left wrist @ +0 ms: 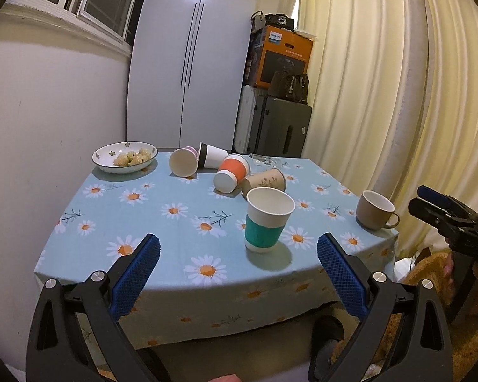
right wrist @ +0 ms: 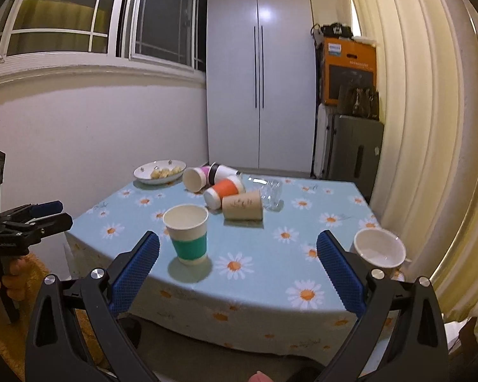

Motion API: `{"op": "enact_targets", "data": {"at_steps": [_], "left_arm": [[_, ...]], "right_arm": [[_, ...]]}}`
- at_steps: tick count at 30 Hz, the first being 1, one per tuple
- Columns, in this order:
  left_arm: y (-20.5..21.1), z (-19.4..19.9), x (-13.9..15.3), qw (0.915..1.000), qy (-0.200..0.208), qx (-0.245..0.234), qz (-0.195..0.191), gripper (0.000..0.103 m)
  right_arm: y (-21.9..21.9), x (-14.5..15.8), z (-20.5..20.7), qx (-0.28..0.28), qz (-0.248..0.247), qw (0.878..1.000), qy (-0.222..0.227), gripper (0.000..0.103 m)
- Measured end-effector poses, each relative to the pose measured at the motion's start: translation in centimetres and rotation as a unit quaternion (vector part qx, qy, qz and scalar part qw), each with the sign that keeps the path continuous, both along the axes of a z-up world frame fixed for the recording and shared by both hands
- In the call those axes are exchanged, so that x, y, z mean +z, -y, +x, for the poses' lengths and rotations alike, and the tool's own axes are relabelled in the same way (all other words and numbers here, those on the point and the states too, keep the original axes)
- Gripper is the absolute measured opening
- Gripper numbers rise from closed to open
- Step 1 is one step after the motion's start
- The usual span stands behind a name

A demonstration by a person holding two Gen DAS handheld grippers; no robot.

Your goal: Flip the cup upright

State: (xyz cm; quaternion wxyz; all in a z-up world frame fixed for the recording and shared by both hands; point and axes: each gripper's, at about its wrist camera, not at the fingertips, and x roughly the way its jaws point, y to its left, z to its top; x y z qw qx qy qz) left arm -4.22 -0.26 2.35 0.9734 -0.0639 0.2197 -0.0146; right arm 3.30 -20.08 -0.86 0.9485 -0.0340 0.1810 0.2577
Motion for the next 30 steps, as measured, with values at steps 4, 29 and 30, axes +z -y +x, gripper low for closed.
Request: {"op": "enact_targets", "data": {"at_steps": [4, 29, 30], "left_arm": [[0.3, 0.2, -0.2, 0.9999, -0.006, 0.003, 0.008, 0.096], [0.8, 1.0, -0.9, 0.9994, -0.033, 0.008, 0.01, 0.096], [0.8, 1.0, -0.9, 0.9994, -0.034, 0.006, 0.009, 0.096]], "right_arm": [[-0.3, -0.7, 0.8, 0.0, -0.005, 1.0, -0.029, 0.098], [-1.9, -1.6, 1.3, -0.002, -0.028, 0.999, -0.041, 0.098], [-1.9, -1.6, 1.4, -0.003, -0.029, 0.999, -0.043, 0.098]]}}
